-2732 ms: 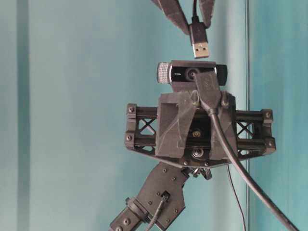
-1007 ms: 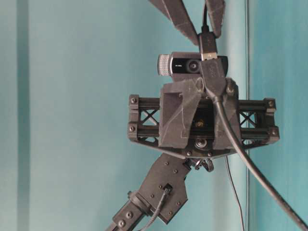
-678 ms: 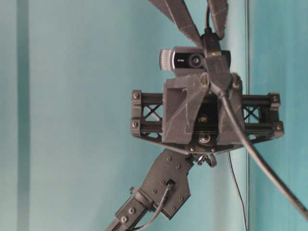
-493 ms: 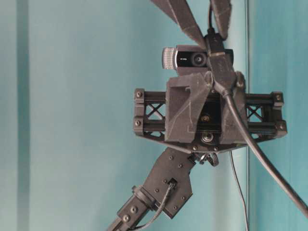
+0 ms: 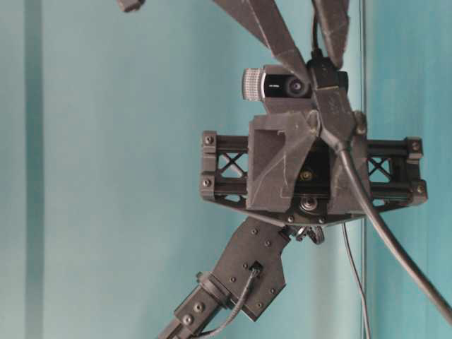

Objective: Insert the USB using both arms.
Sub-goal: 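Push the right gripper's USB plug into the left gripper's socket, then open the right gripper and pull it away from the joined connectors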

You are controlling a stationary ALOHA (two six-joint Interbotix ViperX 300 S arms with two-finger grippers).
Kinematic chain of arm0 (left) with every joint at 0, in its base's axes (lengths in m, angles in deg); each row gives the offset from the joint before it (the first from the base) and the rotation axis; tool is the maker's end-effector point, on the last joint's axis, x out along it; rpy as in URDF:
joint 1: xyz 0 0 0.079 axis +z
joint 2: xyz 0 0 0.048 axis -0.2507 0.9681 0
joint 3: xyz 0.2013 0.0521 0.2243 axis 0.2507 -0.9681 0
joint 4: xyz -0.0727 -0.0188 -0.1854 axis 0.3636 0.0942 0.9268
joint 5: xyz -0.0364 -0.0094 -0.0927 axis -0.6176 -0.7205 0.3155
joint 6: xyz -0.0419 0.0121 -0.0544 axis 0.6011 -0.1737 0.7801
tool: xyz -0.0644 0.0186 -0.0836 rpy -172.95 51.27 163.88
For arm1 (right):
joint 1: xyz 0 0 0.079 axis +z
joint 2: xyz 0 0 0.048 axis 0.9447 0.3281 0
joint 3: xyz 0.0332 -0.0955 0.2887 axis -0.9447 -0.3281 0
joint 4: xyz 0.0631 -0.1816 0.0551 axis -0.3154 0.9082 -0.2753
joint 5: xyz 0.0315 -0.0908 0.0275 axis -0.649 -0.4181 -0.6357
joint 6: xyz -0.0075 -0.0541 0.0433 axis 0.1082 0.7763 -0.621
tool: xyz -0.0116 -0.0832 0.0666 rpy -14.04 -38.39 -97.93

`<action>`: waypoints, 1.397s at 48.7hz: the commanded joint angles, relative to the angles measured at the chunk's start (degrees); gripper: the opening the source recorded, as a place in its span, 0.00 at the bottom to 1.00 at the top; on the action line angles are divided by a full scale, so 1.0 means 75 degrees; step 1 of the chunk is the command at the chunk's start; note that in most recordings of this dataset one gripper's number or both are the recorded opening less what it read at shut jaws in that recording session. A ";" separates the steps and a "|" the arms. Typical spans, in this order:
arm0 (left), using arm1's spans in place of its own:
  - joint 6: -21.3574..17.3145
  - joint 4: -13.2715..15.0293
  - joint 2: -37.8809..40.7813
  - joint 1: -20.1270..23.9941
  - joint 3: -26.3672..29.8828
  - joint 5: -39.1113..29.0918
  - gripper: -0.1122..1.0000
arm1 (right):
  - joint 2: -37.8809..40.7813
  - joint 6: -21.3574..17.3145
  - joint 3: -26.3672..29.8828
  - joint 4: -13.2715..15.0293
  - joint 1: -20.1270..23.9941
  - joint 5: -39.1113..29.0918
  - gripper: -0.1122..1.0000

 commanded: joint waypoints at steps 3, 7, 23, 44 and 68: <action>0.0094 0.0070 -0.0141 0.0258 0.0234 0.0047 0.32 | -0.0059 0.0000 0.0328 0.0117 0.0035 0.0176 0.28; 0.0082 0.0070 -0.0141 0.0270 0.0234 0.0070 0.32 | -0.0070 -0.0012 0.0328 0.0105 0.0035 0.0199 0.28; 0.0082 0.0059 -0.0141 0.0270 0.0234 0.0117 0.32 | -0.0070 -0.0035 0.0352 0.0105 -0.0023 0.0398 0.28; 0.0094 -0.0070 -0.0340 0.0270 0.0234 0.0141 0.32 | 0.0012 -0.0141 0.0328 0.0094 -0.0047 -0.0187 0.28; 0.0105 -0.0059 -0.0457 0.0223 0.0234 0.0223 0.29 | -0.0105 -0.0750 0.0141 -0.0117 -0.0059 -0.0223 0.75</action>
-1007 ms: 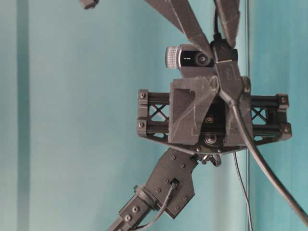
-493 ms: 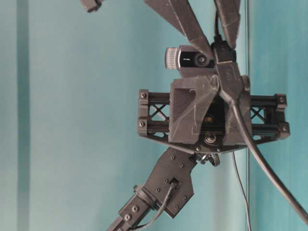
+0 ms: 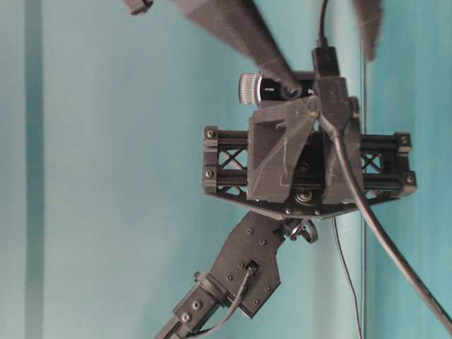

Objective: Insert the USB using both arms.
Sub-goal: 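Open the right gripper and pull it away from the joined connectors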

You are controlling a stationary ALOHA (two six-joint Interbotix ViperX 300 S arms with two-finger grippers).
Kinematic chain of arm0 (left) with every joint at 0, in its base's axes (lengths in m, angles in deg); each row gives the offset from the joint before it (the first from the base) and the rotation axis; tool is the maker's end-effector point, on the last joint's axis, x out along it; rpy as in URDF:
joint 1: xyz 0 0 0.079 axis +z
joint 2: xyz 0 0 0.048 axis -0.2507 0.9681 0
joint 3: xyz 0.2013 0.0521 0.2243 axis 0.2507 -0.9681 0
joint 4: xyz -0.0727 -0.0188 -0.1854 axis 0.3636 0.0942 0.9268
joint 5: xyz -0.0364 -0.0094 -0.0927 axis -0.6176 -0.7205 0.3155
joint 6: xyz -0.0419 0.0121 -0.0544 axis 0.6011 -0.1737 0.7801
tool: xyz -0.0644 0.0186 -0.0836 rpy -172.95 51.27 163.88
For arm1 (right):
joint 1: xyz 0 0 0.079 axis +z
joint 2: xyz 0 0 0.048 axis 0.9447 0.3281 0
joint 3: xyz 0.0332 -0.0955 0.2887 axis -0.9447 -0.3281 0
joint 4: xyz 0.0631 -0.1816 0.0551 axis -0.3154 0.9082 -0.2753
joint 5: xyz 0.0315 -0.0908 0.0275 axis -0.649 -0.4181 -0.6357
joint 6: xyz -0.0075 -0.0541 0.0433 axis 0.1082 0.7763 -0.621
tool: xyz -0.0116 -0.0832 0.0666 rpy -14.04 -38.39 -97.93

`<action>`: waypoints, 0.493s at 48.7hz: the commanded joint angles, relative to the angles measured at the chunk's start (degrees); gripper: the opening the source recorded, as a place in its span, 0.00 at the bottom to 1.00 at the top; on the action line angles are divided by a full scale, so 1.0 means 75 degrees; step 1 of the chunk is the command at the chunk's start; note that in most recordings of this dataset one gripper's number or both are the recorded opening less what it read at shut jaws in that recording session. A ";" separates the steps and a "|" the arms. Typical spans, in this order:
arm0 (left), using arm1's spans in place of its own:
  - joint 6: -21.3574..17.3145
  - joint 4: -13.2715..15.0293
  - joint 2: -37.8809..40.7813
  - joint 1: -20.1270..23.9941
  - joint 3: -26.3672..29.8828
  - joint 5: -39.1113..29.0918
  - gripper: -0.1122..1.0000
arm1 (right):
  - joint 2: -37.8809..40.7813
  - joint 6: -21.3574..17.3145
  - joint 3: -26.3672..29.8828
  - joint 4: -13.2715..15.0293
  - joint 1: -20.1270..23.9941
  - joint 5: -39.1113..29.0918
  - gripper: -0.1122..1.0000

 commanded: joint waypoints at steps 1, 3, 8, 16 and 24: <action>0.0094 0.0035 -0.0445 -0.0023 0.0152 -0.0012 0.29 | -0.0199 -0.0047 0.0117 0.0023 -0.0012 -0.0047 0.75; 0.0094 0.0047 -0.0469 -0.0023 0.0152 -0.0012 0.29 | -0.0234 -0.0047 0.0105 0.0012 -0.0012 -0.0047 0.73; 0.0105 -0.0035 -0.0609 0.0000 0.0094 -0.0012 0.29 | -0.0457 -0.0152 0.0035 -0.0082 0.0000 -0.0176 0.72; 0.0187 -0.0926 -0.1020 0.0023 -0.0223 0.0176 0.29 | -0.1195 -0.0422 -0.0246 -0.0223 0.0094 -0.0539 0.72; 0.0422 -0.2426 -0.1371 0.0035 -0.0293 0.0973 0.29 | -0.1969 -0.0914 -0.0328 -0.0246 0.0164 -0.0785 0.72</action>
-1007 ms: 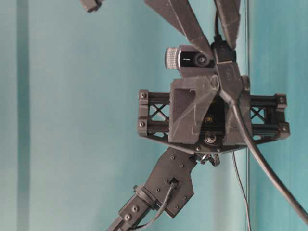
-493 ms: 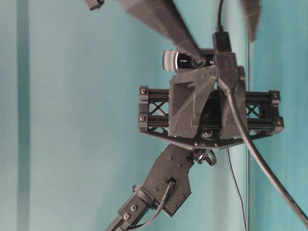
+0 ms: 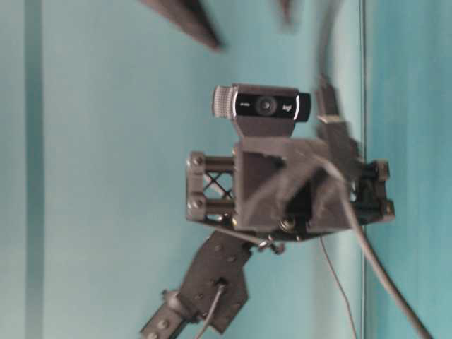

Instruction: Insert the USB using both arms.

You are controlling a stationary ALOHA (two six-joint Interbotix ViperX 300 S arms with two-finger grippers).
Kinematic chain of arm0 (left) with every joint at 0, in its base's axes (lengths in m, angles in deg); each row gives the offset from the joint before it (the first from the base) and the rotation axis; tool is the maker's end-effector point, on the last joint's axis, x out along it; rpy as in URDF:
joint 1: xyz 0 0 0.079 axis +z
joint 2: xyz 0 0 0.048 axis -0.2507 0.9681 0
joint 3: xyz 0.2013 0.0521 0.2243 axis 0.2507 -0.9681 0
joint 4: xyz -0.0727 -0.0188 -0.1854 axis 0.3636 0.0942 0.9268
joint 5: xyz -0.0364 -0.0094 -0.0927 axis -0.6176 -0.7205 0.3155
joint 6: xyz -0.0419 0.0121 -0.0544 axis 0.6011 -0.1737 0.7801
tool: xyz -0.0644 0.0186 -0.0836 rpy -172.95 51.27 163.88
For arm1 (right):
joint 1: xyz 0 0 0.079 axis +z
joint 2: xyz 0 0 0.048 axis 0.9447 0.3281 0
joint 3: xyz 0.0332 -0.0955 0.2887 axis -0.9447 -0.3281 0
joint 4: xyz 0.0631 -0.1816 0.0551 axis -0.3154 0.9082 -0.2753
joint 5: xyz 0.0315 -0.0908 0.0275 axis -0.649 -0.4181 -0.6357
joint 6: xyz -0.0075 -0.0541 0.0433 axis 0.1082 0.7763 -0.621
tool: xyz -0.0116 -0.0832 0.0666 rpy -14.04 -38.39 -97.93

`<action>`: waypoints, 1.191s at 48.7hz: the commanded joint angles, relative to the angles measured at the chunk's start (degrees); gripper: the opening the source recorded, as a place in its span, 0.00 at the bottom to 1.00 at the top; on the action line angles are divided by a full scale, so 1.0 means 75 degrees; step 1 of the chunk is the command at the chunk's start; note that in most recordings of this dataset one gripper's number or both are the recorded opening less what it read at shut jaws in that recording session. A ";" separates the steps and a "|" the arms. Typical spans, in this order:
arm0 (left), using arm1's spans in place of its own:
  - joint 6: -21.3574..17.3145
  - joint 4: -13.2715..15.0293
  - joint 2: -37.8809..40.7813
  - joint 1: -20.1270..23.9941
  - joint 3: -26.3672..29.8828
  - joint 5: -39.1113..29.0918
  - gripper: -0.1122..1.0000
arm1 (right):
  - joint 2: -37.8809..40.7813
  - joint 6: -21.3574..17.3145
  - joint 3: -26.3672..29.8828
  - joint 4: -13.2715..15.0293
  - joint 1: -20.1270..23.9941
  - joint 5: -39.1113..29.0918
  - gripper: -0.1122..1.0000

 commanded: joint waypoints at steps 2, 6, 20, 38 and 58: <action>0.0211 -0.0891 -0.0562 0.0059 0.0082 0.0539 0.29 | -0.0609 -0.0422 0.0094 -0.0012 0.0035 -0.0129 0.72; 0.0340 -0.1512 -0.0668 0.0152 0.0117 0.1102 0.29 | -0.0914 -0.0973 0.0164 -0.0012 0.0047 -0.0141 0.72; 0.0398 -0.3305 -0.0961 0.0211 0.0129 0.2859 0.29 | -0.1887 -0.3855 0.0012 -0.0117 0.0035 -0.0457 0.72; 0.0434 -0.5871 -0.1066 -0.0691 0.0117 0.4242 0.29 | -0.2133 -0.4852 -0.0434 -0.1535 0.0035 -0.0996 0.72; 0.1453 -0.7430 -0.0984 -0.1441 -0.0141 0.5391 0.29 | -0.3316 -0.6094 -0.1066 -0.2004 -0.0012 -0.1207 0.72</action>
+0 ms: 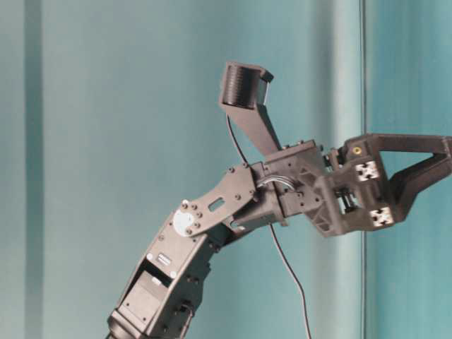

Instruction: Insert the USB using both arms.

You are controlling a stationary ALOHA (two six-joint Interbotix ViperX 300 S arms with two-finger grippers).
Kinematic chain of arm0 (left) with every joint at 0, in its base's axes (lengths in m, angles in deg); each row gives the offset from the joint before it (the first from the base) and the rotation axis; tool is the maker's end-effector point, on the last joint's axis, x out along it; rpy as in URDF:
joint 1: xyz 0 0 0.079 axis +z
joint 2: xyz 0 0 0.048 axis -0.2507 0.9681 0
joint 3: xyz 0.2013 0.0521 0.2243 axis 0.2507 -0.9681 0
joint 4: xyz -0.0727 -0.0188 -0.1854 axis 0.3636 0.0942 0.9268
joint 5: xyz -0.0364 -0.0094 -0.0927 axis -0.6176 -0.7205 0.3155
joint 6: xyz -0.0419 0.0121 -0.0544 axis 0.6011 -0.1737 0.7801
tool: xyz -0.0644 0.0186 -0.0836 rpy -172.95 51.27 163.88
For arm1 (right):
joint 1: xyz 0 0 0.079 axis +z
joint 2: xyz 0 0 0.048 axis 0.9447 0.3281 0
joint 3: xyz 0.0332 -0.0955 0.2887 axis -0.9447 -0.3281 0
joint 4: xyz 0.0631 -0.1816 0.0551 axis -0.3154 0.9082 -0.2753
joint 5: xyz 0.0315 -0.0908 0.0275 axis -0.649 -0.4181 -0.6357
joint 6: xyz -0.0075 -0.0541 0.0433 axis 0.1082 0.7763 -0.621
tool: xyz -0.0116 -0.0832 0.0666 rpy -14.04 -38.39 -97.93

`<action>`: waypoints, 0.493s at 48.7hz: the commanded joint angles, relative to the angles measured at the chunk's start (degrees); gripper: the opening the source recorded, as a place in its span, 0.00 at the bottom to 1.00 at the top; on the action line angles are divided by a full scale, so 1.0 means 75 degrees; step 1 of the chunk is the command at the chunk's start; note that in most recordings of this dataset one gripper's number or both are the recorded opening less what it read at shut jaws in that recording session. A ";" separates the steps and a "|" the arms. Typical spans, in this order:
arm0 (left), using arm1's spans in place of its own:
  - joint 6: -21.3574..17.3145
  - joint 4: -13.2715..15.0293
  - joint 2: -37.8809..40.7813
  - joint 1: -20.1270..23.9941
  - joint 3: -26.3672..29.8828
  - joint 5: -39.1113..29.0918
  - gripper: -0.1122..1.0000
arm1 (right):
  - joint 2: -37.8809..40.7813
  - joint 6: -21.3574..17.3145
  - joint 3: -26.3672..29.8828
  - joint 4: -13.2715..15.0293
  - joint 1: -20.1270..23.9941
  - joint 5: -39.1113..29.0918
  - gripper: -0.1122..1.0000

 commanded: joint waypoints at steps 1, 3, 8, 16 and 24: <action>0.0176 -0.0258 -0.0234 -0.0176 0.0023 0.0188 0.29 | -0.0270 -0.0012 0.0012 0.0012 0.0000 -0.0035 0.72; 0.0176 -0.0328 -0.0211 -0.0211 0.0012 0.0234 0.29 | -0.0363 -0.0012 -0.0023 0.0023 -0.0012 -0.0070 0.72; 0.0176 -0.0387 -0.0117 -0.0293 0.0000 0.0293 0.29 | -0.0539 0.0000 -0.0117 0.0023 -0.0023 -0.0141 0.72; 0.0187 -0.0387 0.0035 -0.0434 0.0000 0.0293 0.29 | -0.0609 0.0012 -0.0199 0.0023 -0.0023 -0.0141 0.72; 0.0422 -0.0387 0.0117 -0.0457 0.0000 0.0316 0.35 | -0.0609 0.0012 -0.0211 0.0023 -0.0035 -0.0141 0.72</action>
